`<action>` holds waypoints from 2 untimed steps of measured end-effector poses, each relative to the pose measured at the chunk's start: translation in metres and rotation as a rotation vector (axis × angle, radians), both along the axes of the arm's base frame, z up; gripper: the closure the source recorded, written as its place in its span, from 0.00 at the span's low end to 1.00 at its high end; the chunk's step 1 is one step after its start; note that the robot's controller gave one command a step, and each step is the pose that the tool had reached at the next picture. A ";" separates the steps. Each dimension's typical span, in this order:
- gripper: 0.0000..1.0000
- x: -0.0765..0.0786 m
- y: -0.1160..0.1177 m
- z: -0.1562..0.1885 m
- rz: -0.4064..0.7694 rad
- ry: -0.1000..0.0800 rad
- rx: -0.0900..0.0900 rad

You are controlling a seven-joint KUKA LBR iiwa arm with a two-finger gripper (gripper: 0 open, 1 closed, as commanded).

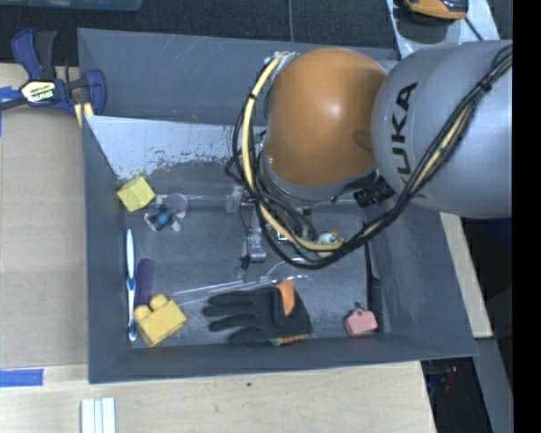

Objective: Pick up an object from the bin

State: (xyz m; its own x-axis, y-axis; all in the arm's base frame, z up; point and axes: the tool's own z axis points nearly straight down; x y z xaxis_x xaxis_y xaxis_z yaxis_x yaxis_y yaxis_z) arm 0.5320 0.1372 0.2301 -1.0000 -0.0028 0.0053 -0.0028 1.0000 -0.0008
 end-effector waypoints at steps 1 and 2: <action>0.00 0.002 -0.001 0.005 -0.003 -0.009 0.002; 0.00 -0.020 -0.031 -0.070 0.020 -0.013 0.003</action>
Offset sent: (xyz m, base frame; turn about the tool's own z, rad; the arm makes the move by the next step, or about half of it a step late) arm -0.0481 -0.0680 -0.1601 -0.0440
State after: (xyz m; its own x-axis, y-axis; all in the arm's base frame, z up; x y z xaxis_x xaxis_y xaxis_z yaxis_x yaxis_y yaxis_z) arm 0.5116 0.1059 0.1601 -0.9997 -0.0227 -0.0074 -0.0227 0.9997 0.0018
